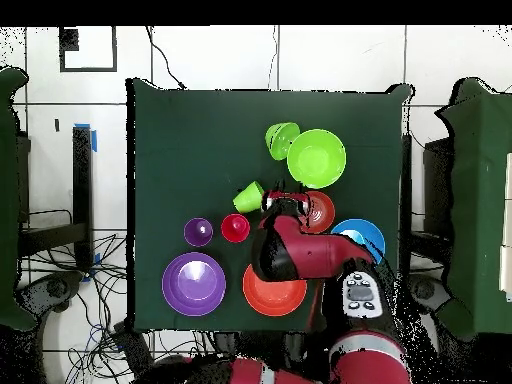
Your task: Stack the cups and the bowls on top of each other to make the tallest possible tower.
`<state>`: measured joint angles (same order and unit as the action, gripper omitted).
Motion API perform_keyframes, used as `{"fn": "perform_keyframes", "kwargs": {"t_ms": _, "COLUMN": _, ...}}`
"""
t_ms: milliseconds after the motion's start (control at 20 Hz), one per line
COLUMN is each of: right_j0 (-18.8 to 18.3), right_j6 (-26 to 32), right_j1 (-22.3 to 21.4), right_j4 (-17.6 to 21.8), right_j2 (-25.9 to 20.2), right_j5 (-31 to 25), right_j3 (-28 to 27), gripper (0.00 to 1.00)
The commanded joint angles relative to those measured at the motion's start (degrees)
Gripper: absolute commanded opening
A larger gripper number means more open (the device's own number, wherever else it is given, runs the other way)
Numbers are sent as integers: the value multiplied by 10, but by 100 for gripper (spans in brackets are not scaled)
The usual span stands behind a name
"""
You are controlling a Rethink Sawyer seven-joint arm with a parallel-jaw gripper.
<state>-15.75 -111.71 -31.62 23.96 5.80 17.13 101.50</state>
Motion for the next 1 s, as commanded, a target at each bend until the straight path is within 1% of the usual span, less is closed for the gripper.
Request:
{"fn": "perform_keyframes", "kwargs": {"t_ms": 50, "right_j0": 78, "right_j6": -76, "right_j1": 36, "right_j4": -38, "right_j2": 5, "right_j5": -17, "right_j3": 23, "gripper": 100}}
{"fn": "perform_keyframes", "kwargs": {"t_ms": 150, "right_j0": 96, "right_j6": -80, "right_j1": 42, "right_j4": -49, "right_j2": 13, "right_j5": -15, "right_j3": 17, "gripper": 100}}
{"fn": "perform_keyframes", "kwargs": {"t_ms": 200, "right_j0": 110, "right_j6": -81, "right_j1": 49, "right_j4": -58, "right_j2": 17, "right_j5": -15, "right_j3": 12, "gripper": 100}}
{"fn": "perform_keyframes", "kwargs": {"t_ms": 500, "right_j0": 157, "right_j6": -74, "right_j1": 55, "right_j4": -84, "right_j2": 8, "right_j5": -46, "right_j3": -17, "gripper": 100}}
{"fn": "perform_keyframes", "kwargs": {"t_ms": 550, "right_j0": 158, "right_j6": -75, "right_j1": 57, "right_j4": -89, "right_j2": 5, "right_j5": -48, "right_j3": -21, "gripper": 100}}
{"fn": "perform_keyframes", "kwargs": {"t_ms": 650, "right_j0": 155, "right_j6": -68, "right_j1": 63, "right_j4": -89, "right_j2": -5, "right_j5": -54, "right_j3": -35, "gripper": 100}}
{"fn": "perform_keyframes", "kwargs": {"t_ms": 700, "right_j0": 151, "right_j6": -60, "right_j1": 67, "right_j4": -86, "right_j2": -10, "right_j5": -67, "right_j3": -46, "gripper": 100}}
{"fn": "perform_keyframes", "kwargs": {"t_ms": 850, "right_j0": 118, "right_j6": -54, "right_j1": 59, "right_j4": -76, "right_j2": -34, "right_j5": -89, "right_j3": -53, "gripper": 100}}
{"fn": "perform_keyframes", "kwargs": {"t_ms": 900, "right_j0": 99, "right_j6": -49, "right_j1": 50, "right_j4": -76, "right_j2": -45, "right_j5": -112, "right_j3": -58, "gripper": 100}}
{"fn": "perform_keyframes", "kwargs": {"t_ms": 950, "right_j0": 91, "right_j6": -45, "right_j1": 50, "right_j4": -72, "right_j2": -47, "right_j5": -114, "right_j3": -63, "gripper": 100}}
{"fn": "perform_keyframes", "kwargs": {"t_ms": 1000, "right_j0": 78, "right_j6": -31, "right_j1": 47, "right_j4": -68, "right_j2": -51, "right_j5": -133, "right_j3": -78, "gripper": 100}}
